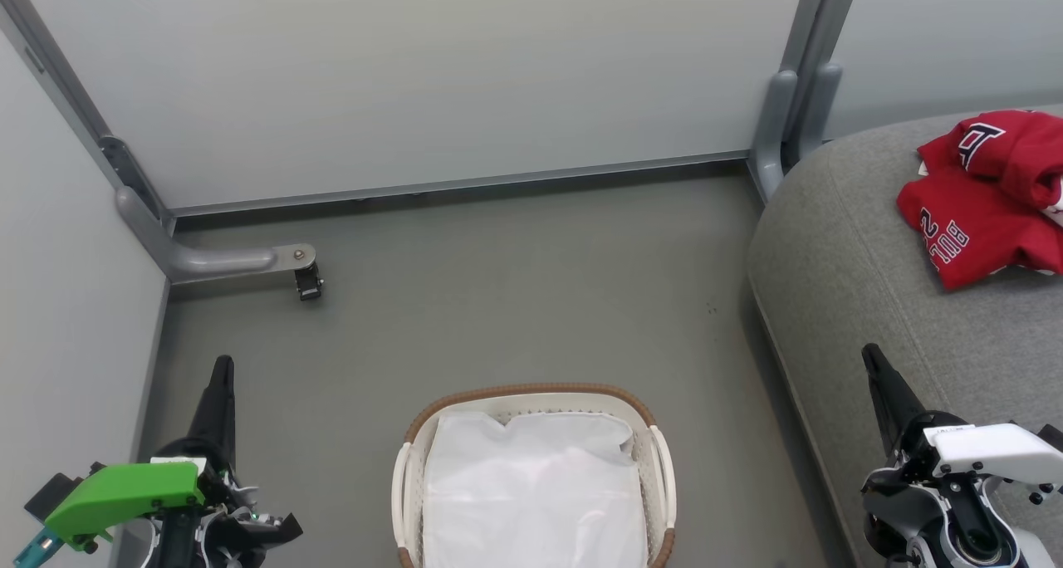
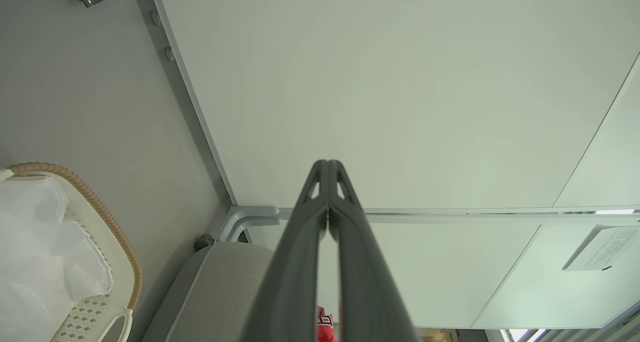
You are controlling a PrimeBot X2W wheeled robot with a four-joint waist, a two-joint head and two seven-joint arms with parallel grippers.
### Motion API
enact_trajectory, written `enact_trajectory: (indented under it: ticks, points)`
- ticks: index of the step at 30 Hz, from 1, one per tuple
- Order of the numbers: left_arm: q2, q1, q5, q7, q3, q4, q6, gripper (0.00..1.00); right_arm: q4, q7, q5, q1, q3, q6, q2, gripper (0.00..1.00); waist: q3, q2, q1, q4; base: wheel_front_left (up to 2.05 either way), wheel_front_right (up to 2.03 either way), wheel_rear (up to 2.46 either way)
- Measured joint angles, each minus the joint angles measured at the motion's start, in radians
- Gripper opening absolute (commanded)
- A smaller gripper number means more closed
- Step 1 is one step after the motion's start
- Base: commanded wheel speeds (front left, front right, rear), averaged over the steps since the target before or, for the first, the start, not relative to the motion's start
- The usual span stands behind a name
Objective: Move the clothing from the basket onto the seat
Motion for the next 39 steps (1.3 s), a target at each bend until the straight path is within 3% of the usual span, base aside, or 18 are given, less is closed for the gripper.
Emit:
enact_trajectory:
  ticks: [39]
  points:
    - [0.000, -0.002, -0.002, 0.001, 0.000, -0.001, -0.001, 0.00, -0.001, 0.004, 0.002, -0.001, -0.002, 0.000, 0.000, 0.00, 0.000, 0.0000, 0.0000, 0.000, 0.00, 0.00, 0.00]
